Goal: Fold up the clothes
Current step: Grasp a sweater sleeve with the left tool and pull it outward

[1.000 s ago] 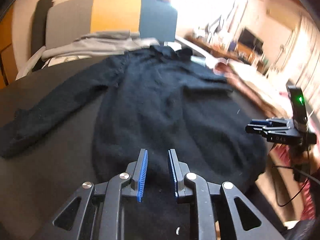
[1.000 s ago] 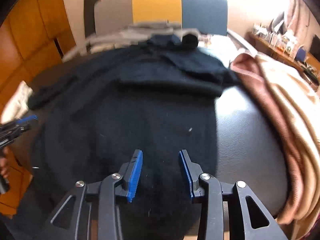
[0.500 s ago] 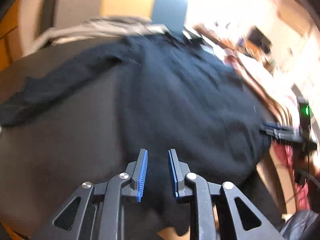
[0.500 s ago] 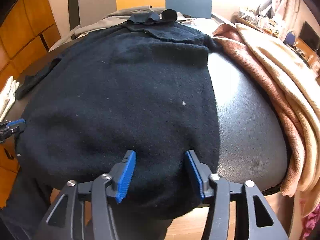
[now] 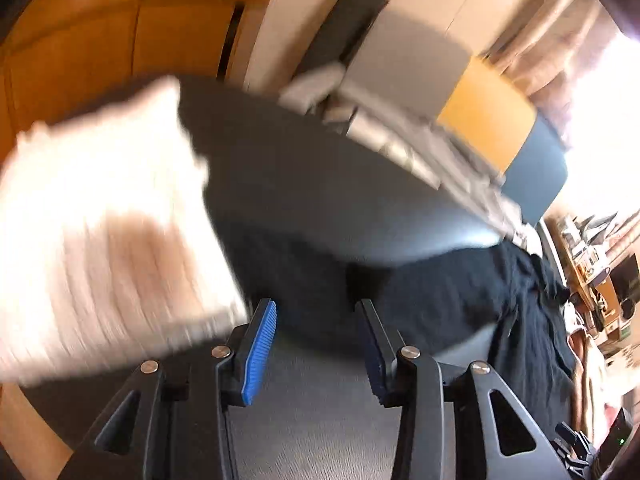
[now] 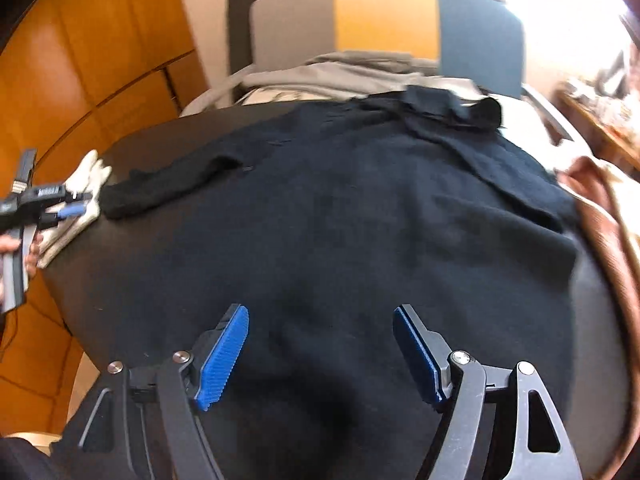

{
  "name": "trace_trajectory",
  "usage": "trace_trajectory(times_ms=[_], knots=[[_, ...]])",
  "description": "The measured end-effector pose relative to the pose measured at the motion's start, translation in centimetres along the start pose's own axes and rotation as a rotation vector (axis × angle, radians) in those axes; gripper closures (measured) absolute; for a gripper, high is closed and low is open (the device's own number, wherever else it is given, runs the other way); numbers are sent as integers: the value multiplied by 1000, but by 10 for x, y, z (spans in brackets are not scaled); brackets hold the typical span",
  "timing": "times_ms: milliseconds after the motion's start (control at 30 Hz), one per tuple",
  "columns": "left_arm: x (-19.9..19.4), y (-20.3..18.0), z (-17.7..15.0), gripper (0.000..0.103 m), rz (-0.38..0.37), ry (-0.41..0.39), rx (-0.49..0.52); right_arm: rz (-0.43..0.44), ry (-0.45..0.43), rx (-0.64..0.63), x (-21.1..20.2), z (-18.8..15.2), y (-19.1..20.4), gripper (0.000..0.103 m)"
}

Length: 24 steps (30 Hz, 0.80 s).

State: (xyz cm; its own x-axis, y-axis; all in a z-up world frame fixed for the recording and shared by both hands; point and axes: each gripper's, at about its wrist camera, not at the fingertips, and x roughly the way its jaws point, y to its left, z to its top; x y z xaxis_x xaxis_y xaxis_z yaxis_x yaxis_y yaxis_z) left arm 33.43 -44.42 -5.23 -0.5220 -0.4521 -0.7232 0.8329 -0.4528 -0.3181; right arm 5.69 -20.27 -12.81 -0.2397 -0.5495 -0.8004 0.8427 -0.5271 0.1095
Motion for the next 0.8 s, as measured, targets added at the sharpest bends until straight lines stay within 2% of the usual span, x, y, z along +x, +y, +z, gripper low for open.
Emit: trace_trajectory(times_ms=[67,133,233,333,367,433,467,500,600,733,800], knots=[[8,-22,9,53,17,4,148,15,31,-20,14,0,8,25],[30,-41,13,50,5,68,253,24,68,-35,28,-1,15,25],[82,-66,14,49,-8,204,343,36,96,-18,42,-2,18,23],[129,-77,5,49,88,311,418,45,86,-30,46,-4,20,16],[132,-80,2,44,98,290,433,45,84,-39,47,-5,21,13],[134,-84,-3,51,111,234,459,43,81,-56,49,-8,22,12],[126,-83,1,72,102,210,439,42,76,-65,49,-9,22,9],[117,-82,7,98,92,186,415,42,70,-74,48,-11,23,8],[91,-78,24,99,60,116,342,33,60,-104,50,-15,27,0],[56,-72,46,99,18,23,245,4,53,-140,50,-20,33,0],[39,-70,58,99,-3,-24,196,16,49,-128,48,-20,29,0]])
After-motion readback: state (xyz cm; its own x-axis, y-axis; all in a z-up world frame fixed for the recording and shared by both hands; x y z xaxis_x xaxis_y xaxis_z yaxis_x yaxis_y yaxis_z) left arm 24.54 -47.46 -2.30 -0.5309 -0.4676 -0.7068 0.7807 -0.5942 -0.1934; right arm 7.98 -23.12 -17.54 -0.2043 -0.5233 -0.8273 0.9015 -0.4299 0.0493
